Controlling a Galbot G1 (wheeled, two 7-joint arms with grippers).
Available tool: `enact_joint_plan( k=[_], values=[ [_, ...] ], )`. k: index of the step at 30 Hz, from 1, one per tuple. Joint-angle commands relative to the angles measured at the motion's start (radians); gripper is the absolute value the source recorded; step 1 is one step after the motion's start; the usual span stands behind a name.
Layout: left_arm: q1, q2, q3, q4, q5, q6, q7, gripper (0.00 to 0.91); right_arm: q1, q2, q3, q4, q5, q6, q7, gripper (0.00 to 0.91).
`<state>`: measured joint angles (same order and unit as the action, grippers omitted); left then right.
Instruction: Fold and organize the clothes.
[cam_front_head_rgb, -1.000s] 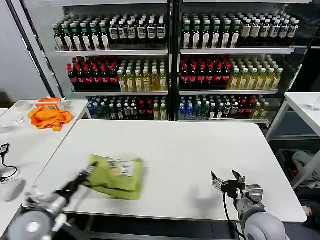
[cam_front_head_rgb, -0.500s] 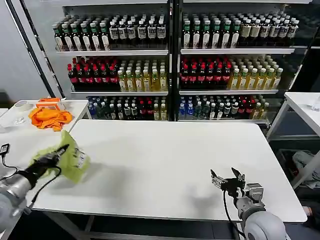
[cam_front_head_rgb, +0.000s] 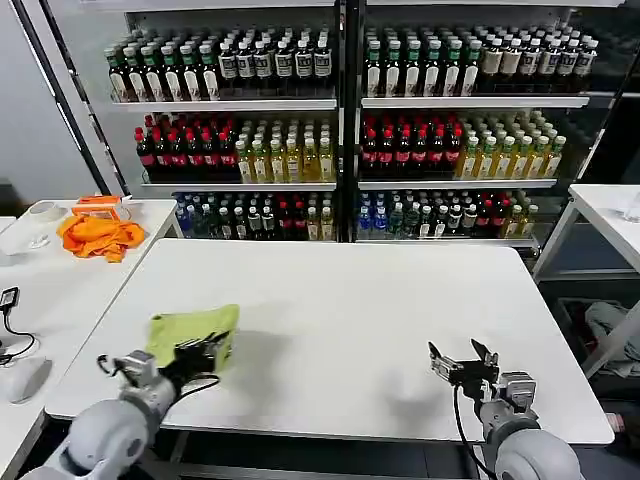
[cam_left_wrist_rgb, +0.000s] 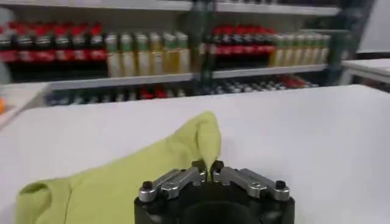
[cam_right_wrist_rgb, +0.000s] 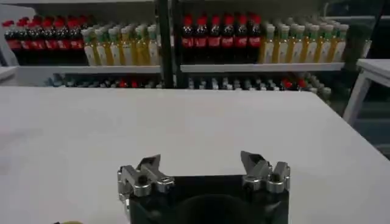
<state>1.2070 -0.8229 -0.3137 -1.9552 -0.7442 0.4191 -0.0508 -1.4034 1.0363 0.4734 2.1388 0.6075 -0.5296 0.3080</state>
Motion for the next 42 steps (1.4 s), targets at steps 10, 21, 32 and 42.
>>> enact_joint_plan(
  k=[10,21,32,42],
  values=[
    [-0.452,-0.297,0.512,0.270,0.102,0.006,-0.041,0.020,-0.018,0.014,0.026,-0.002,-0.008,-0.001,-0.001,0.907],
    [-0.555,-0.451,0.591,0.434,0.198,-0.109,-0.009,0.907,-0.005,0.015,0.020,0.003,0.002,-0.002,-0.033,0.907],
    [-0.318,-0.337,0.269,0.233,0.081,-0.225,0.011,0.907,0.230,0.036,-0.163,-0.087,0.116,0.014,-0.061,0.907],
    [-0.014,-0.243,0.013,0.067,0.066,-0.266,-0.002,0.907,0.567,0.156,-0.355,-0.342,0.358,0.012,-0.063,0.907]
  ],
)
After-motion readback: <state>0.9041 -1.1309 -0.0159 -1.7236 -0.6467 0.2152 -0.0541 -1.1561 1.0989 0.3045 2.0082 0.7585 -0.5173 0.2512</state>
